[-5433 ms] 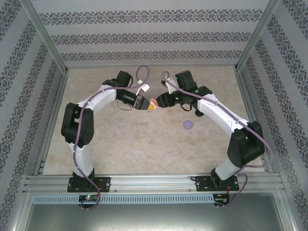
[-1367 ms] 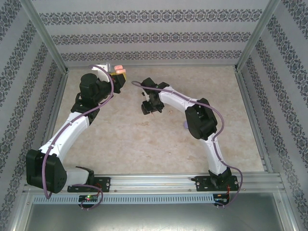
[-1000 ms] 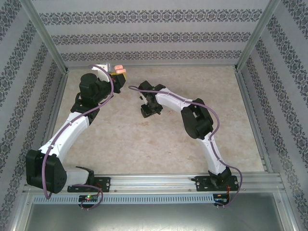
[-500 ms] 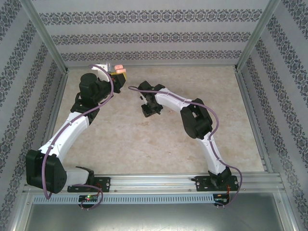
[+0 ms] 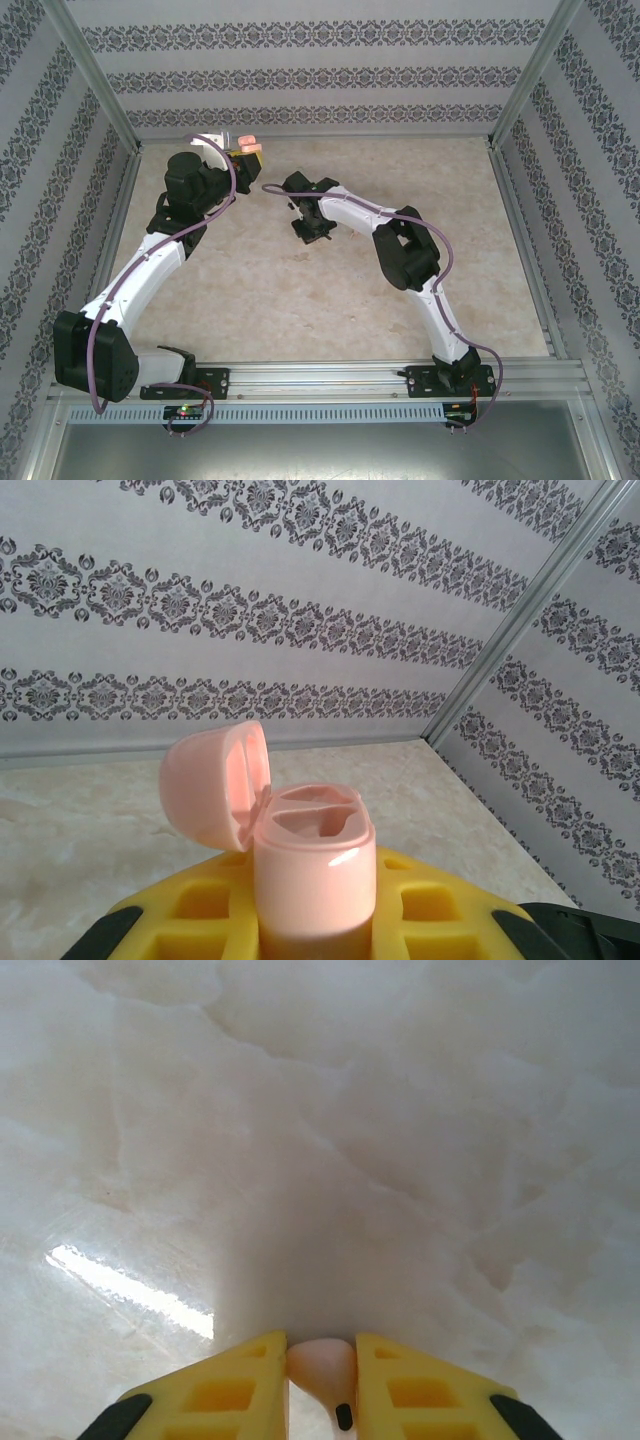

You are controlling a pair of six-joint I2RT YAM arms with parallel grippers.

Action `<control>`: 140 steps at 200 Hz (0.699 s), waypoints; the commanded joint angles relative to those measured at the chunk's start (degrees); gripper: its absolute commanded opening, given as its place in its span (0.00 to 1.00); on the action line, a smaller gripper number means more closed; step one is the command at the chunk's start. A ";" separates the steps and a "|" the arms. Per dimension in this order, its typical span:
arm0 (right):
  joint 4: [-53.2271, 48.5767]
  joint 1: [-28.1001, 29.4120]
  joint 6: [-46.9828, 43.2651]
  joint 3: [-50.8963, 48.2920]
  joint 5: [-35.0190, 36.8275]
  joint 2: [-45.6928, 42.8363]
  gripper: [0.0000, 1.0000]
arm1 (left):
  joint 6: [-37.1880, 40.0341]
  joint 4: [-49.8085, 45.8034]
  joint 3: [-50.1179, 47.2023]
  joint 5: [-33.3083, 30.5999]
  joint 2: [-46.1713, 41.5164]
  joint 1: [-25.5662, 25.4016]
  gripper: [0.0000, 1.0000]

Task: Insert the wireless bluetooth earbuds into the charging case

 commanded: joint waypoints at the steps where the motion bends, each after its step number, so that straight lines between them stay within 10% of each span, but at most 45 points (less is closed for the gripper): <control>1: -0.37 0.03 1.01 -2.67 1.20 -1.58 0.18 | 1.11 -1.02 0.99 1.13 -1.76 0.07 0.00; 140: 11.25 -10.85 5.82 -15.98 -5.36 -28.60 0.15 | 13.08 18.29 -24.07 -0.54 -6.39 -2.21 0.00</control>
